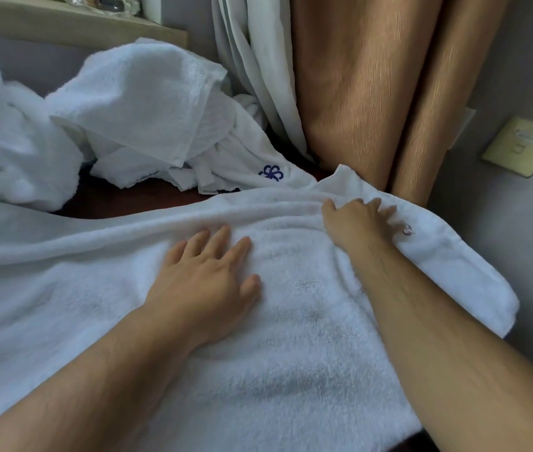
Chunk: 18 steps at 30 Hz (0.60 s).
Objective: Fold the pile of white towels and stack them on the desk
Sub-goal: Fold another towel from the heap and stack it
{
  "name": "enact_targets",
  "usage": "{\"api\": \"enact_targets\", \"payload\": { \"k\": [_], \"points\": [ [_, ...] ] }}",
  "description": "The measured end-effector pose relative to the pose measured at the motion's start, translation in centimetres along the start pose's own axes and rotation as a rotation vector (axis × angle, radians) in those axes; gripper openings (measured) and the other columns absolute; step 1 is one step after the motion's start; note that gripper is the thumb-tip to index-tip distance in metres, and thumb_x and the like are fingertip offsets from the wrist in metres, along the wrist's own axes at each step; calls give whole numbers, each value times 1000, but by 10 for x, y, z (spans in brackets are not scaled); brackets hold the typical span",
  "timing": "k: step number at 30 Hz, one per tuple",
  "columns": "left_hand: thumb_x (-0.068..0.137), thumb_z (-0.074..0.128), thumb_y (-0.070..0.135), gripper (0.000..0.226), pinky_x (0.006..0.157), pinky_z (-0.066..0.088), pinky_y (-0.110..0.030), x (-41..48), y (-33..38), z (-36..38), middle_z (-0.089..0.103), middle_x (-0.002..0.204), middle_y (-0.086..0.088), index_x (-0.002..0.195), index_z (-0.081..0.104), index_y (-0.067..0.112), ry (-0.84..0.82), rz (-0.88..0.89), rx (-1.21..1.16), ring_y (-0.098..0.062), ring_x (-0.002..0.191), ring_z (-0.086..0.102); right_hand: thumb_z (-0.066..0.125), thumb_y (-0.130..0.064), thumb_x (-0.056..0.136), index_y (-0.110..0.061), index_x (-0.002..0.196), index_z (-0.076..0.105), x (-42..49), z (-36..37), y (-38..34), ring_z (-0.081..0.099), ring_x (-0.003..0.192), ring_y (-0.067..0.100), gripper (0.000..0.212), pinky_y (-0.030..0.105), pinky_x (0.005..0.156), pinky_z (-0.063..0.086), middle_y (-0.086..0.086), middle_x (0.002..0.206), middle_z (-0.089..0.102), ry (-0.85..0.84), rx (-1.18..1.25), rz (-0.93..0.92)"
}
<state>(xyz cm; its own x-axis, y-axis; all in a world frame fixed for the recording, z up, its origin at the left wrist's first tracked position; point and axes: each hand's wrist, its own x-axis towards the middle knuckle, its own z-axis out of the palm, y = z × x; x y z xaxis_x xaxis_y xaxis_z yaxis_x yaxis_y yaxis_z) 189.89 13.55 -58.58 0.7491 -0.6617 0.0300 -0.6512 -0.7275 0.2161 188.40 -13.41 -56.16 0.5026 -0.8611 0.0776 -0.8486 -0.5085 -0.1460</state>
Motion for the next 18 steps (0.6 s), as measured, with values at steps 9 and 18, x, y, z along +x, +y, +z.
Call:
{"api": "enact_targets", "payload": {
  "k": [9, 18],
  "points": [
    [95, 18, 67, 69, 122, -2, -38, -3, -1, -1, -4, 169, 8, 158, 2, 43, 8, 44, -32, -16, 155, -4, 37, -70, 91, -13, 111, 67, -5, -13, -8, 65, 82, 24, 67, 36, 74, 50, 5, 88, 68, -133, 134, 4],
    [98, 39, 43, 33, 74, 45, -33, -3, 1, -23, 58, 114, 8, 121, 60, 33, 256, -57, -158, -18, 100, 51, 33, -47, 103, -14, 86, 61, -37, -12, -44, 50, 78, 22, 46, 32, 62, 32, 5, 89, 63, 139, 12, -546]
  ]
}}
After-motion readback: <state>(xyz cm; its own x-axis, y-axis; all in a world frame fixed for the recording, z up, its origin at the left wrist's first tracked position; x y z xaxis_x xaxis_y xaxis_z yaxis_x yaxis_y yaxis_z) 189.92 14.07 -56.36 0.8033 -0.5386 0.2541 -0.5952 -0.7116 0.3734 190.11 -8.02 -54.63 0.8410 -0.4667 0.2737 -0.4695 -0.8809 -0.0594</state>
